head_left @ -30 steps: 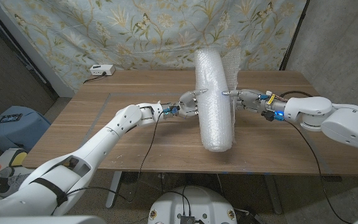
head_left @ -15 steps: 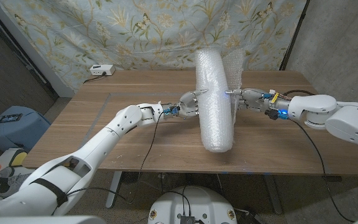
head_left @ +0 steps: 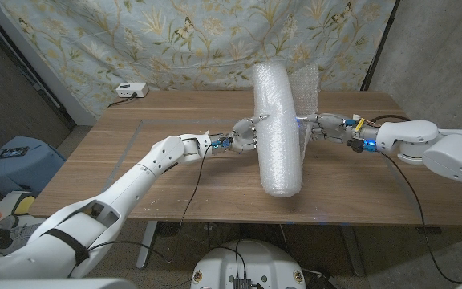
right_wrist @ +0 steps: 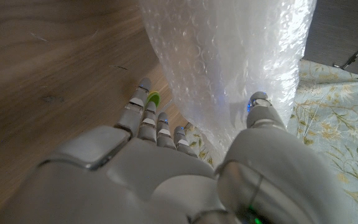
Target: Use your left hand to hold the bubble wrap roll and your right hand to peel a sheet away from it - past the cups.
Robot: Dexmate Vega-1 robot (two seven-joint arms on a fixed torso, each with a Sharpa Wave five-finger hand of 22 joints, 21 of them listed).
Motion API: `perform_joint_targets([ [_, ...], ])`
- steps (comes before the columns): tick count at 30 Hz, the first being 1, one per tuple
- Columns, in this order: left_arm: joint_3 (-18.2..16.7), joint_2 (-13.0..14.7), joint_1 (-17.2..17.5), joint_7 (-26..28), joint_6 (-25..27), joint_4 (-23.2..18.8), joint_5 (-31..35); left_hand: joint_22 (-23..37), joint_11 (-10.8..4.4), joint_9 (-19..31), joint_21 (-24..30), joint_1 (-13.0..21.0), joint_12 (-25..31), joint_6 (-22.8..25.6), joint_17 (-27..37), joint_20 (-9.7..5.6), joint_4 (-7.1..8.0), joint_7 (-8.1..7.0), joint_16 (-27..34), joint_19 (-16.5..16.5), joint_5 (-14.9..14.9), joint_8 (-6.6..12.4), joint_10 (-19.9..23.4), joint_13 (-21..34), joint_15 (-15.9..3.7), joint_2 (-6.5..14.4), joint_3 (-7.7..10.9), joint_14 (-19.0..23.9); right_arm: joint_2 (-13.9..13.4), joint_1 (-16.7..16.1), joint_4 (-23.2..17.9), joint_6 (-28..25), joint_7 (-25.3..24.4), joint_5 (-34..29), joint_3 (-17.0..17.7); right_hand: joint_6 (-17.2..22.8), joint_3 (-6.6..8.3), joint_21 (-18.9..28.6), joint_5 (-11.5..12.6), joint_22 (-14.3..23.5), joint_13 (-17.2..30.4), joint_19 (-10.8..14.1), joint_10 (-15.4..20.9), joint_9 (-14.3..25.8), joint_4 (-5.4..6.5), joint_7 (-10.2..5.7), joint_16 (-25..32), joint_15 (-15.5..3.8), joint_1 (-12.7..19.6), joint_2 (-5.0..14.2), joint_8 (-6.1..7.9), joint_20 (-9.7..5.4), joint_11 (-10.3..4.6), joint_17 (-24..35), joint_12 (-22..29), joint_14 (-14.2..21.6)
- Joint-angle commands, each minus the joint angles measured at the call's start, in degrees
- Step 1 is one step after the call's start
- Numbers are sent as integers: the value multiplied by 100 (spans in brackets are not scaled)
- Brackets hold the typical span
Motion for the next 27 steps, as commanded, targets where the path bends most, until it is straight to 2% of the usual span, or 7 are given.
perform_joint_targets([
  [1, 26, -43, -51, -213, -43, 118, 58, 8, -456, 13, 45, 449, 29, 123, 16, -6, 130, -91, 17, -5, 39, 27, 486, 12, -506, 475, 160, 568, 85, 129, 232, 21, -36, -152, -122, 149, 8, 63, 1, 16, 28, 180, 140, 5, -56, 447, 59, -28, 122, 14, 54, -28, 14, 5, 56, 137],
  [8, 9, -69, -50, -187, -39, 137, 60, 7, -448, 16, 61, 452, 22, 125, 25, -6, 131, -92, 11, -8, 37, 24, 485, 24, -507, 478, 159, 562, 103, 150, 208, -32, -101, -154, -141, 206, 8, 95, 1, 16, 32, 316, 216, 4, -67, 441, 94, -77, 168, 11, 51, -44, 13, 1, 76, 250],
  [13, 26, -114, -83, -249, -48, 221, 77, 7, -453, 17, 70, 452, 15, 130, 29, -2, 132, -100, 7, -14, 37, 23, 480, 29, -515, 479, 159, 566, 92, 209, 119, -156, -183, -194, -192, 328, -5, 191, 2, 20, 47, 697, 410, 3, -70, 464, 188, -142, 236, 4, 45, -21, 13, 7, 130, 524],
  [16, 33, -139, -97, -271, -49, 268, 87, 6, -463, 18, 76, 453, 16, 130, 33, -6, 131, -97, 2, -18, 37, 22, 494, 32, -508, 476, 157, 561, 108, 235, 63, -265, -292, -172, -202, 464, -9, 258, 4, 28, 76, 982, 610, 7, -62, 492, 304, -270, 285, 28, 55, -117, 13, 41, 205, 802],
  [20, 27, -167, -96, -280, -55, 307, 92, 5, -454, 19, 82, 452, 13, 126, 38, -3, 137, -88, -2, -26, 37, 18, 488, 41, -510, 491, 161, 555, 97, 259, -57, -414, -479, -179, -198, 1081, -7, 511, -4, 52, 242, 1907, 1177, 39, -97, 484, 641, -669, 542, 46, 142, -623, -16, 205, 518, 1542],
  [23, 15, -197, -88, -265, -70, 328, 88, 5, -449, 20, 87, 444, 6, 130, 41, -7, 140, -93, -2, -29, 35, 19, 484, 42, -508, 486, 155, 562, 79, 297, -172, -580, -644, -194, -211, 1501, 5, 669, 4, 63, 433, 2445, 1535, 78, -127, 494, 882, -947, 812, 67, 183, -957, -104, 380, 837, 2046],
  [27, -1, -240, -79, -272, -103, 365, 85, 4, -455, 22, 95, 454, 4, 136, 39, -9, 130, -92, -10, -32, 36, 19, 493, 42, -505, 476, 158, 565, 81, 372, -299, -799, -850, -229, -254, 2142, -7, 903, 13, 81, 727, 3103, 2126, 155, -132, 443, 1280, -1383, 1228, 66, 277, -1427, -453, 710, 1402, 2824],
])
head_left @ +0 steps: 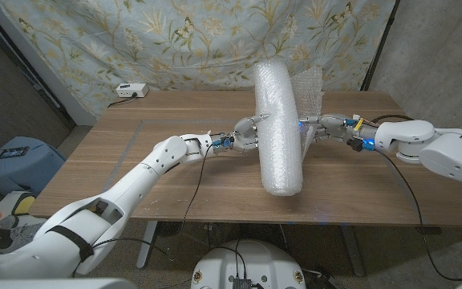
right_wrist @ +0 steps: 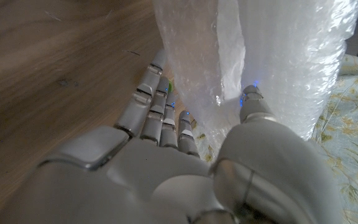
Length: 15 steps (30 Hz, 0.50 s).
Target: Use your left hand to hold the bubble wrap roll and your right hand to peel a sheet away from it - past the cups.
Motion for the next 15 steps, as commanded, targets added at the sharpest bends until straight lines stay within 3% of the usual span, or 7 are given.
perform_joint_targets([
  [1, -29, -110, 5, -15, -58, 110, 2, 4, -459, 20, 57, 456, 31, 138, 25, -8, 129, -93, 32, -32, 57, 26, 494, 2, -497, 478, 159, 557, -9, 168, -321, -529, -520, -88, -95, 611, -4, 253, 19, 27, 287, 672, 557, 87, -31, 297, 429, -412, 393, -5, 106, -438, -317, 328, 532, 865],
  [6, -66, -160, 45, 13, -107, 156, -18, 3, -458, 21, 69, 446, 23, 146, 30, -11, 138, -95, 27, -33, 56, 27, 495, 1, -497, 484, 157, 559, 28, 302, -523, -903, -890, -149, -175, 1377, 19, 558, 27, 51, 537, 1311, 1410, 161, -18, 54, 732, -935, 734, -16, 285, -777, -707, 557, 1158, 1768],
  [10, -111, -219, 95, 64, -179, 197, -41, 2, -459, 23, 75, 449, 19, 135, 36, -4, 138, -91, 24, -42, 55, 20, 490, 11, -499, 487, 157, 558, 63, 456, -776, -1423, -1341, -179, -241, 2265, 90, 918, -3, 83, 728, 1957, 2345, 235, -38, -323, 986, -1363, 1077, 31, 545, -1031, -1152, 761, 1733, 2741],
  [11, -118, -233, 104, 71, -202, 205, -41, 1, -458, 23, 77, 454, 18, 135, 38, -4, 133, -92, 24, -43, 55, 20, 498, 7, -502, 483, 157, 559, 77, 472, -815, -1515, -1430, -167, -242, 2493, 118, 1006, -16, 94, 746, 2080, 2534, 250, -52, -388, 1013, -1392, 1198, 32, 609, -1039, -1207, 811, 1836, 2986],
  [12, -125, -250, 110, 72, -217, 221, -46, 1, -453, 24, 78, 454, 16, 137, 36, -3, 133, -96, 21, -46, 56, 20, 502, 5, -497, 484, 159, 560, 84, 493, -847, -1595, -1496, -165, -249, 2714, 144, 1116, -39, 110, 732, 2204, 2890, 278, -39, -475, 1029, -1399, 1328, 46, 668, -1042, -1360, 887, 1987, 3284],
  [15, -137, -293, 123, 59, -252, 265, -57, 1, -452, 25, 81, 447, 10, 140, 32, 2, 139, -94, 6, -59, 56, 20, 499, 5, -499, 489, 162, 551, 86, 540, -894, -1734, -1573, -161, -266, 3199, 172, 1291, -64, 138, 703, 2403, 3301, 298, -53, -602, 1111, -1412, 1535, 51, 819, -1054, -1497, 1034, 2148, 3747],
])
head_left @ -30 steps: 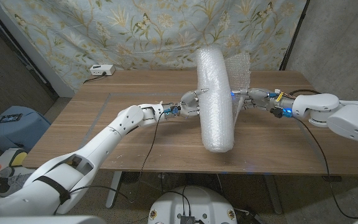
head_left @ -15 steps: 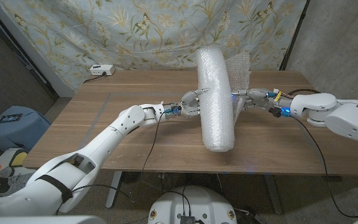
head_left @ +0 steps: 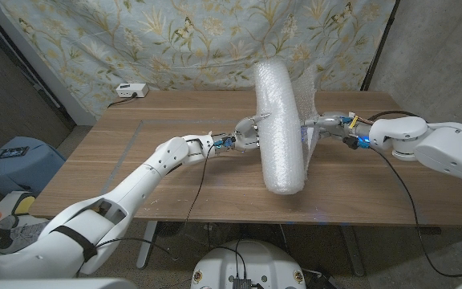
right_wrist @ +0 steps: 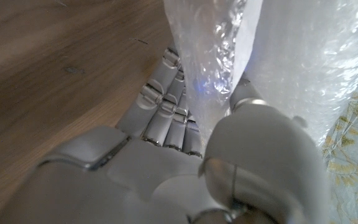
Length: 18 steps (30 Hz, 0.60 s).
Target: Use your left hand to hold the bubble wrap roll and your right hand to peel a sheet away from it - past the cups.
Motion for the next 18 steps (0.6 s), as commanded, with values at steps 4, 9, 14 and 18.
perform_joint_targets([
  [4, -93, -195, 106, 73, -165, 170, -70, 0, -464, 25, 44, 434, 22, 144, 2, 24, 142, -87, 19, -37, 36, 21, 504, -6, -496, 497, 163, 555, 84, 242, -441, -1021, -917, 8, -73, 980, 123, 435, -54, 83, 28, 486, 900, 67, -29, -290, 197, -397, 563, 52, 311, -42, -428, 368, 393, 1040],
  [9, -99, -256, 100, 63, -175, 244, -82, -2, -463, 26, 52, 426, 9, 150, -16, 19, 139, -105, -4, -40, 36, 21, 517, -24, -492, 480, 166, 562, 84, 225, -419, -1074, -958, 79, -21, 1464, 179, 659, -69, 122, 92, 645, 1297, 100, -39, -388, 254, -394, 903, 74, 502, -51, -590, 555, 551, 1438],
  [14, -95, -307, 74, 66, -174, 308, -72, -3, -453, 28, 58, 408, -24, 144, -32, 25, 150, -107, -32, -53, 38, 17, 508, -59, -492, 486, 173, 560, 87, 251, -370, -1136, -919, 179, 7, 1618, 176, 758, -76, 137, 117, 703, 1443, 96, -27, -409, 248, -390, 1002, 62, 562, -49, -621, 600, 598, 1560],
  [18, -96, -343, 62, 81, -156, 350, -74, -4, -458, 29, 65, 404, -42, 135, -43, 27, 148, -105, -54, -60, 39, 12, 509, -77, -488, 481, 179, 551, 60, 264, -333, -1150, -866, 215, 12, 1668, 172, 796, -78, 142, 145, 712, 1445, 94, -23, -414, 237, -389, 1041, 53, 584, -51, -617, 618, 602, 1593],
])
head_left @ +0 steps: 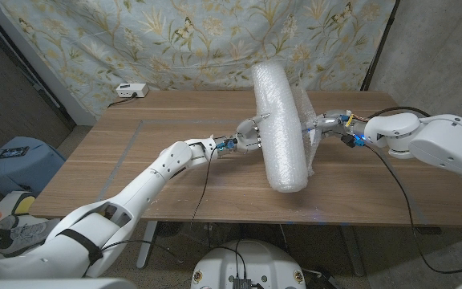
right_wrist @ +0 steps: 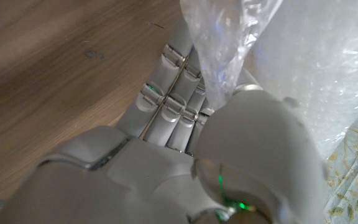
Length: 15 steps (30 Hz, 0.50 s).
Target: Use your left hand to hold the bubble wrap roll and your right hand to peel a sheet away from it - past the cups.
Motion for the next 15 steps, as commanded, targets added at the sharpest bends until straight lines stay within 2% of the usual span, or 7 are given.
perform_joint_targets([
  [1, -18, -128, -19, 18, 0, 150, -19, -5, -437, 29, 28, 405, 3, 136, 3, -2, 148, -107, -37, -29, 46, 19, 474, -2, -484, 481, 180, 546, -19, 52, 27, -230, -72, 150, 54, 75, 41, 72, -17, 24, 24, 60, 69, 11, 19, 14, 2, -4, 94, -8, 34, 9, 29, 29, 35, 77],
  [6, 1, -179, -50, -87, 12, 247, -13, -6, -392, 30, 26, 381, -77, 32, -20, 29, 159, -90, -109, -87, 49, -22, 399, -59, -433, 484, 191, 458, -64, 30, 76, -214, -40, 176, 87, 72, 42, 114, -19, 29, 68, 55, 54, 10, 29, 11, -19, -2, 140, 0, 34, 7, 47, 54, 38, 100],
  [8, 7, -203, -68, -148, 7, 297, -9, -8, -294, 33, 7, 323, -184, -44, -45, 81, 175, -55, -206, -191, 47, -43, 195, -73, -385, 458, 181, 311, -83, 17, 94, -207, -33, 186, 105, 70, 42, 124, -19, 30, 71, 53, 51, 9, 32, 15, -28, -2, 149, 1, 34, 7, 41, 56, 34, 102],
  [10, 13, -231, -91, -221, -3, 360, -2, -10, -281, 33, 2, 279, -230, -131, -54, 109, 193, -52, -237, -225, 42, -69, 150, -102, -344, 447, 169, 273, -103, 3, 111, -199, -24, 196, 123, 71, 43, 138, -20, 32, 84, 51, 52, 9, 36, 13, -25, -1, 163, 7, 36, 6, 39, 74, 36, 118],
  [11, 19, -248, -109, -283, -9, 408, 2, -11, -250, 32, -6, 221, -291, -263, -56, 135, 220, -4, -260, -268, 36, -108, 73, -131, -301, 446, 153, 236, -114, 1, 115, -205, -21, 202, 129, 67, 43, 150, -21, 33, 107, 49, 37, 9, 40, 9, -28, 0, 172, 12, 35, 5, 37, 85, 38, 125],
  [14, 29, -294, -149, -421, -28, 519, 19, -17, -35, 28, -69, 62, -554, -688, -154, 257, 245, 54, -517, -511, 13, -155, -339, -205, -96, 389, 115, -179, -146, -17, 127, -209, -8, 226, 155, 63, 41, 165, -23, 35, 97, 44, 47, 8, 44, 16, -34, -1, 183, 14, 34, 5, 35, 97, 28, 134],
  [15, 25, -311, -158, -456, -16, 555, 9, -18, -26, 27, -73, 38, -590, -748, -172, 275, 250, 82, -547, -527, 9, -162, -394, -219, -69, 377, 106, -218, -149, -22, 130, -210, -14, 233, 163, 62, 41, 169, -23, 35, 95, 43, 53, 8, 44, 17, -31, -1, 186, 14, 33, 5, 31, 105, 27, 139],
])
